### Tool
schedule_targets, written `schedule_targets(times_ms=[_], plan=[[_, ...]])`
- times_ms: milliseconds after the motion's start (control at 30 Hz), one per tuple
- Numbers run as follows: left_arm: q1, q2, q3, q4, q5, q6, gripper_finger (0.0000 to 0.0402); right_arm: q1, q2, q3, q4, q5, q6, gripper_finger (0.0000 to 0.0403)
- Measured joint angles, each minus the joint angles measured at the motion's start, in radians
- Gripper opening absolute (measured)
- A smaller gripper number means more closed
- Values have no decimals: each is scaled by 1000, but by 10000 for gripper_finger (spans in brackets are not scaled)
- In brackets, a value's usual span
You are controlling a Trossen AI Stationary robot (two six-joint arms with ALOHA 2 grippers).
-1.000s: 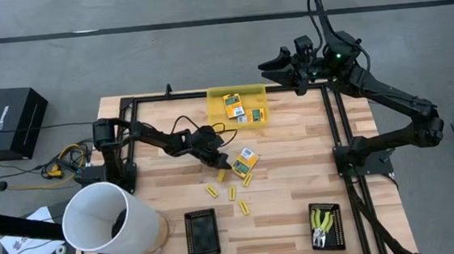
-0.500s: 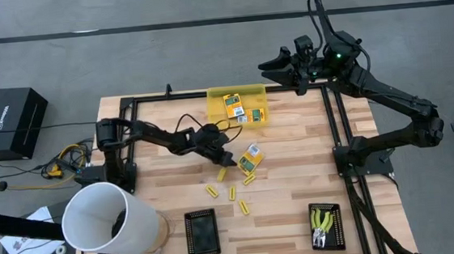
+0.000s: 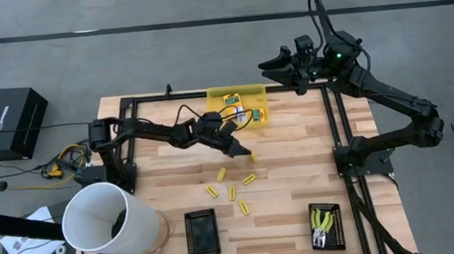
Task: Pick & Place School Supplies
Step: Put the yellow crayon box into the yellow bin
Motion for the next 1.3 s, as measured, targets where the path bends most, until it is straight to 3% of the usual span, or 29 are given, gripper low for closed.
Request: schedule_targets(times_ms=[233, 767, 1300], plan=[[41, -20, 50, 5, -20, 16, 0, 0, 0, 0, 0, 0, 0, 186], [258, -131, 61, -11, -45, 98, 0, -29, 0, 0, 1, 0, -15, 186], [359, 49, 60, -16, 64, 146, 1, -33, 0, 0, 0, 0, -15, 186]])
